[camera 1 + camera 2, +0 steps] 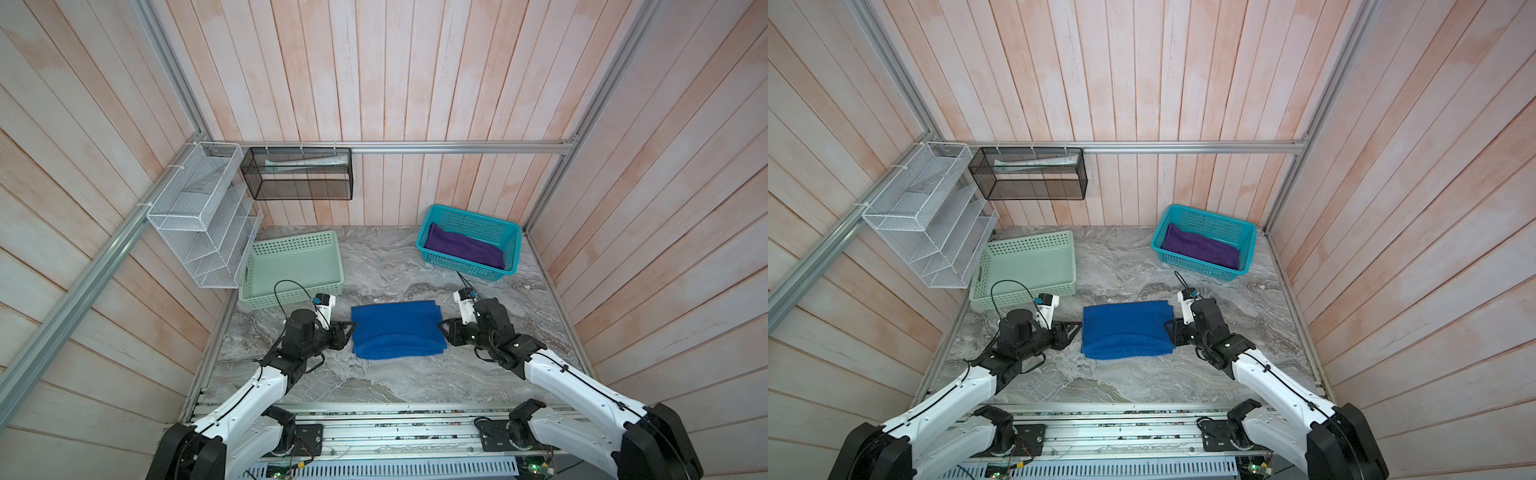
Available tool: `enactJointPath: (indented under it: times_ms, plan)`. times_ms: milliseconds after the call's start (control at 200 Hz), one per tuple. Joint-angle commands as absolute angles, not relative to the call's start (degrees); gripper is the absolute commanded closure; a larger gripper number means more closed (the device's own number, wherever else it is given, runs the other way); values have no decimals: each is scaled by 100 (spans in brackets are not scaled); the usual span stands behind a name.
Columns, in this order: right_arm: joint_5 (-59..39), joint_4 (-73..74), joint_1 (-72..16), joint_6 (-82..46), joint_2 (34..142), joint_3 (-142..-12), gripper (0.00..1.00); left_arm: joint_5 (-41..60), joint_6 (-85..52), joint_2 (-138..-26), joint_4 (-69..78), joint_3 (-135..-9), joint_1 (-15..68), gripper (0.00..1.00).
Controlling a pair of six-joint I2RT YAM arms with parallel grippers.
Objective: Fold and stack the towels
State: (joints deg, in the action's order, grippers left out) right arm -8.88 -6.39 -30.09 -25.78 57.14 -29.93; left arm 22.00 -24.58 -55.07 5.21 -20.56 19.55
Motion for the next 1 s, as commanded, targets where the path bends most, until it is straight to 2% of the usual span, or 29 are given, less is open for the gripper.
enactJointPath:
  times_ms: [0,205,315,470,840,895,995]
  plan:
    - [-504,-880,-3015,-2967,5653,-2996,58,1993,-2688,-5545,75,-2130,1942,60]
    - [-1052,-1181,-3001,-3037,6843,-3494,55,2643,-2895,-6821,-485,-2730,1955,55]
    - [-1110,-1647,-3014,-3178,7368,-3694,53,2824,-3163,-7034,-471,-2632,1969,51]
    - [-1037,-1591,-3012,-3397,7492,-3478,50,3109,-3541,-7031,-124,-2333,1979,50]
    - [-1362,-1327,-3006,-3499,7846,-3366,52,3311,-3691,-7246,188,-2092,2067,50]
    - [-1371,-1329,-3005,-3490,7883,-3371,58,3344,-3675,-7281,194,-2098,2074,57]
    - [-1309,-1355,-3004,-3439,7877,-3400,82,3316,-3572,-7196,40,-2165,2069,88]
